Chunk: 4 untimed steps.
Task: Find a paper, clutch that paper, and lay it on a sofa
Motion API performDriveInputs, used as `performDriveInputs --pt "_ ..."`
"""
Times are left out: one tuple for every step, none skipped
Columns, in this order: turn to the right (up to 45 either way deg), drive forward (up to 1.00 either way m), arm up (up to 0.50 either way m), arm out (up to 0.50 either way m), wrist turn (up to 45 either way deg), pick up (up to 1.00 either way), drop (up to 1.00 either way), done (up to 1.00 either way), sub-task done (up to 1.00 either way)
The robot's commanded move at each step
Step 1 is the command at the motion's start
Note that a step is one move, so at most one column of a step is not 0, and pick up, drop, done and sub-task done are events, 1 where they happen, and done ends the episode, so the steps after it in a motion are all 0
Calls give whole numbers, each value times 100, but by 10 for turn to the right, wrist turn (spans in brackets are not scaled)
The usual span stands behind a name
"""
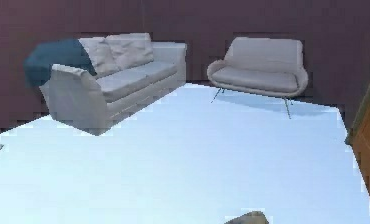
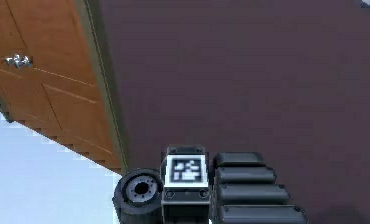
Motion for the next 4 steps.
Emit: performDriveInputs --pt "0 100 0 0 0 0 0 0 0" --pt "0 100 0 0 0 0 0 0 0" --pt "-60 0 0 0 0 0 0 0 0" --pt "0 80 0 0 0 0 0 0 0"
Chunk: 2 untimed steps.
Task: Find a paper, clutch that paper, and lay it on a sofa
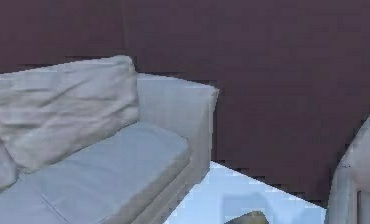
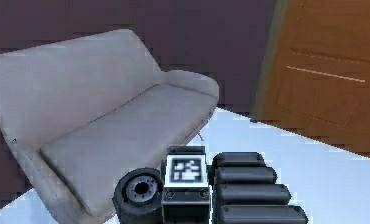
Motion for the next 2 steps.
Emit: performDriveInputs --pt "-450 0 0 0 0 0 0 0 0" --pt "-450 0 0 0 0 0 0 0 0"
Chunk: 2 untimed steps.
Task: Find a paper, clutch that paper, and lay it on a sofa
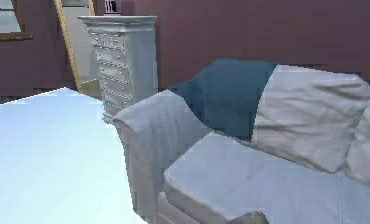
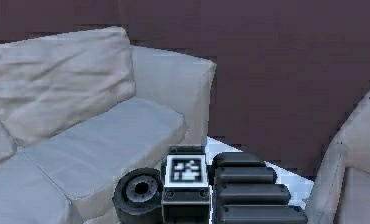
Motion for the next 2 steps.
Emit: performDriveInputs --pt "-60 0 0 0 0 0 0 0 0" --pt "450 0 0 0 0 0 0 0 0"
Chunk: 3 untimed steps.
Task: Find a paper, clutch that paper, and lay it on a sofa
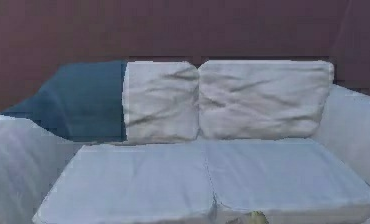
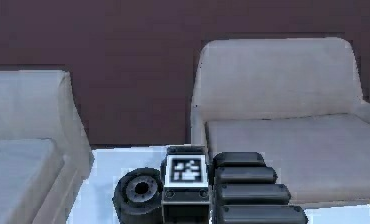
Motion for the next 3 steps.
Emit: performDriveInputs --pt "450 0 0 0 0 0 0 0 0" --pt "90 0 0 0 0 0 0 0 0" --pt "-450 0 0 0 0 0 0 0 0"
